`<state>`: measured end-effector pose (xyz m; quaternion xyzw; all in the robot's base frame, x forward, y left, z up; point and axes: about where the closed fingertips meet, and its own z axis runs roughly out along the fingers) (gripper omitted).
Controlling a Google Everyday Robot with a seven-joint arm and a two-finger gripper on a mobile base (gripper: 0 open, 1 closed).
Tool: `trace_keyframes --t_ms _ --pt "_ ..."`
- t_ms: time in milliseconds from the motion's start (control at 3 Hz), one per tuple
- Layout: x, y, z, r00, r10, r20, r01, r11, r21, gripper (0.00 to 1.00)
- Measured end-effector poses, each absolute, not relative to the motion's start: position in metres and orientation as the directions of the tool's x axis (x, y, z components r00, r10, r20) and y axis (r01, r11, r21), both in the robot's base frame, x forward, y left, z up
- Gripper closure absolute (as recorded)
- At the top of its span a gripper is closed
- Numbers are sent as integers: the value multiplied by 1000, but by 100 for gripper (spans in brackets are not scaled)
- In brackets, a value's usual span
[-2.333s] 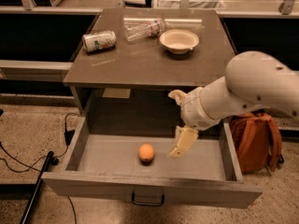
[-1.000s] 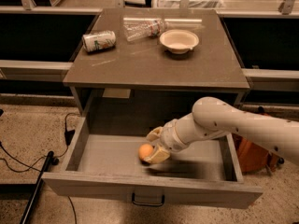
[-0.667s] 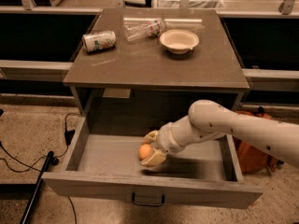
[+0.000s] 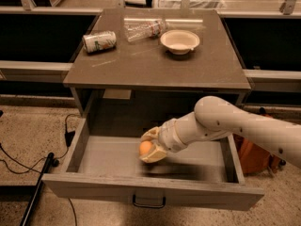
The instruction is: Pick orange from top drawer and place on counter
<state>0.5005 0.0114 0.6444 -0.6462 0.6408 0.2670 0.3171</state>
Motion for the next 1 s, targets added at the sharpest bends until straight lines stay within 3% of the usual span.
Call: trace_keyframes --t_ms 333,1000 --pt "513 -23 749 115 -617 -779 -976 77 -206 100" --pt "560 -66 887 83 -634 -769 -947 190 -259 100"
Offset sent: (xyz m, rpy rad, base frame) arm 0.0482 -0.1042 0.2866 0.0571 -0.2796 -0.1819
